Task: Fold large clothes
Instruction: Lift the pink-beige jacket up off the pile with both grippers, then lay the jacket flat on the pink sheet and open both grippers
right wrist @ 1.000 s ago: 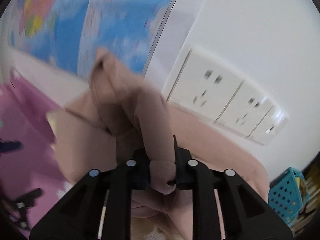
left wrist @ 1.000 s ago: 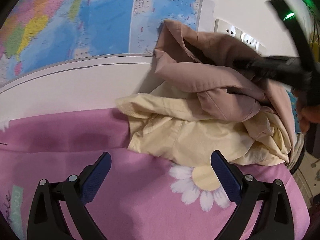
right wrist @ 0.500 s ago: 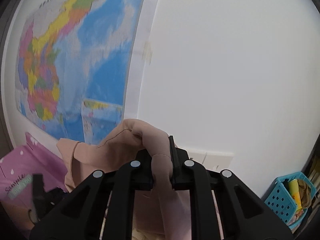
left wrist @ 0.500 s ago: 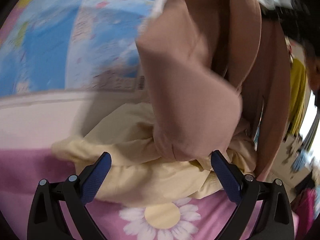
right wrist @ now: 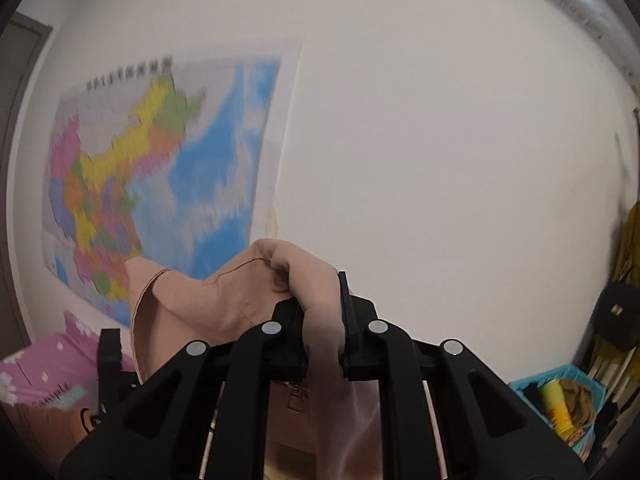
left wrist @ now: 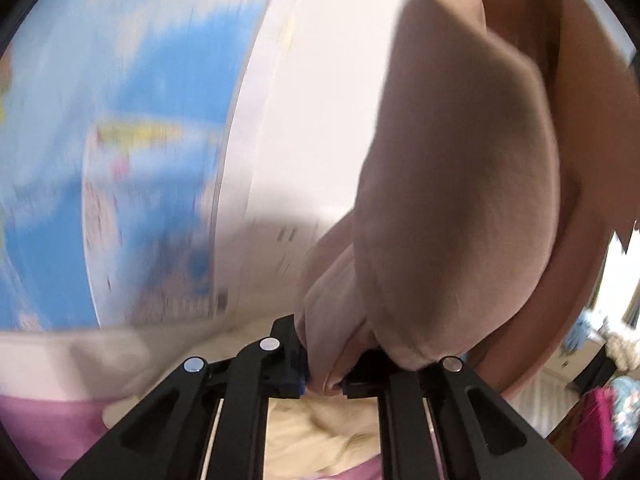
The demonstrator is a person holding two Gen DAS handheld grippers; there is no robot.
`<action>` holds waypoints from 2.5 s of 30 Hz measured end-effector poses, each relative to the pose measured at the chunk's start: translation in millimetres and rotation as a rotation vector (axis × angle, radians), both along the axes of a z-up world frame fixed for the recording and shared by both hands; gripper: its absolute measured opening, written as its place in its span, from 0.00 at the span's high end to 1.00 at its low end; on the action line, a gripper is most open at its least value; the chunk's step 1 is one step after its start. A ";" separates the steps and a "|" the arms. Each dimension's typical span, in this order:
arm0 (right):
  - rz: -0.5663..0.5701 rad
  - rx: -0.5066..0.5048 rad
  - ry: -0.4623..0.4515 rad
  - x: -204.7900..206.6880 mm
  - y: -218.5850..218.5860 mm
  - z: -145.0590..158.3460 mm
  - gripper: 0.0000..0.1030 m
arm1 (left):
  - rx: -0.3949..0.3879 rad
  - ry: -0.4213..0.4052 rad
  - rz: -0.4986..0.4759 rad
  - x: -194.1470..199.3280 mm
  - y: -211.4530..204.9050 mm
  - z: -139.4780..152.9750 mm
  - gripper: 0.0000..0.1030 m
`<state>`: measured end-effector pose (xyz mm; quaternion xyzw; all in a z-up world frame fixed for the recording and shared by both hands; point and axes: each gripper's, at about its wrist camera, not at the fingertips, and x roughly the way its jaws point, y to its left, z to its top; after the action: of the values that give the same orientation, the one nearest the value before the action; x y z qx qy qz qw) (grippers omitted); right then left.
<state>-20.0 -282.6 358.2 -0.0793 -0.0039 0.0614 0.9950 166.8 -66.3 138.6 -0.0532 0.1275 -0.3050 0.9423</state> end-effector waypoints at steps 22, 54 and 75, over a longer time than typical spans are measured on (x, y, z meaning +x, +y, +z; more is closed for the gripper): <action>0.653 0.158 0.064 -208.4 88.2 -35.3 0.89 | 0.252 -0.351 0.506 -391.4 150.4 154.6 0.91; 0.301 0.330 0.967 240.5 217.8 -334.6 0.82 | 0.319 0.698 0.612 1.4 313.6 -152.4 0.73; 0.301 0.219 1.150 -15.9 124.4 -404.4 0.72 | 0.264 0.516 0.398 -168.3 325.5 -144.2 0.38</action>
<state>-36.0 -158.2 -46.3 0.0709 0.5173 0.2339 0.8201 -1.5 259.2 -5.6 -0.0301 0.3868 -0.0728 0.9188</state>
